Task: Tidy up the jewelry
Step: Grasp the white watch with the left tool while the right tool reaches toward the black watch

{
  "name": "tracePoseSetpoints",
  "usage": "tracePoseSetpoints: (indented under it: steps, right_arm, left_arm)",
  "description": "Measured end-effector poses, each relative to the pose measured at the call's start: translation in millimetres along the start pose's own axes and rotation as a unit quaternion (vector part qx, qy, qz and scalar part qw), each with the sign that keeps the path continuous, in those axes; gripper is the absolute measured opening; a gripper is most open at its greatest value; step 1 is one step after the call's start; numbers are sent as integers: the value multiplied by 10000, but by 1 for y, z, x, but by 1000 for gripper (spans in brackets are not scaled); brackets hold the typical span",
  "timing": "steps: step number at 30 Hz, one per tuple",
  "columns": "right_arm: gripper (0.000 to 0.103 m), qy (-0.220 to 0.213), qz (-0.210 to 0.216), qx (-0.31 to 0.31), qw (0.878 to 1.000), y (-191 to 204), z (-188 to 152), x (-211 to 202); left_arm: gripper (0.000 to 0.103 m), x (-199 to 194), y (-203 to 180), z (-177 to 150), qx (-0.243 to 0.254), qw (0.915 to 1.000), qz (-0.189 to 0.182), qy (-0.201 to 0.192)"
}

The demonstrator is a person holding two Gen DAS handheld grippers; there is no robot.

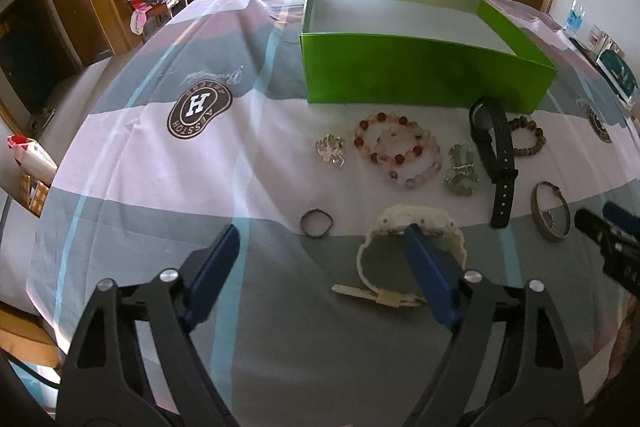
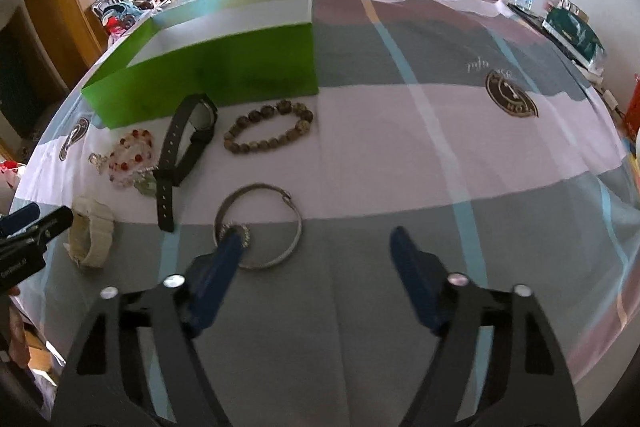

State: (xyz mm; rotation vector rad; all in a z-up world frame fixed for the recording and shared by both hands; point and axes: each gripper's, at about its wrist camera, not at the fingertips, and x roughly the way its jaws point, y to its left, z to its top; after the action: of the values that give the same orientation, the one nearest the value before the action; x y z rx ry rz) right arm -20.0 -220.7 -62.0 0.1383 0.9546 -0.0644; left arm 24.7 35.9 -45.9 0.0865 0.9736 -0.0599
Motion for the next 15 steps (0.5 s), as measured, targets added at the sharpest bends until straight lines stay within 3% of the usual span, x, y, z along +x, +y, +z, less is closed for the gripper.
tracePoseSetpoints:
  steps: [6, 8, 10, 12, 15]
  right_arm:
    - [71, -12, 104, -219, 9997, 17, 7, 2]
    - [71, 4, 128, -296, 9995, 23, 8, 3]
    - [71, -26, 130, -397, 9991, 27, 15, 5]
    - [65, -92, 178, -536, 9984, 31, 20, 6]
    - [61, -75, 260, -644, 9976, 38, 28, 11]
  left_arm:
    - [83, -7, -18, -4, 367, 9990, -238, -33]
    - [70, 1, -23, -6, 470, 9985, -250, 89]
    - [34, 8, -23, -7, 402, 9982, -345, 264]
    - [28, 14, -18, -7, 245, 9972, -569, 413]
    - [30, 15, -15, -8, 202, 9971, -617, 404]
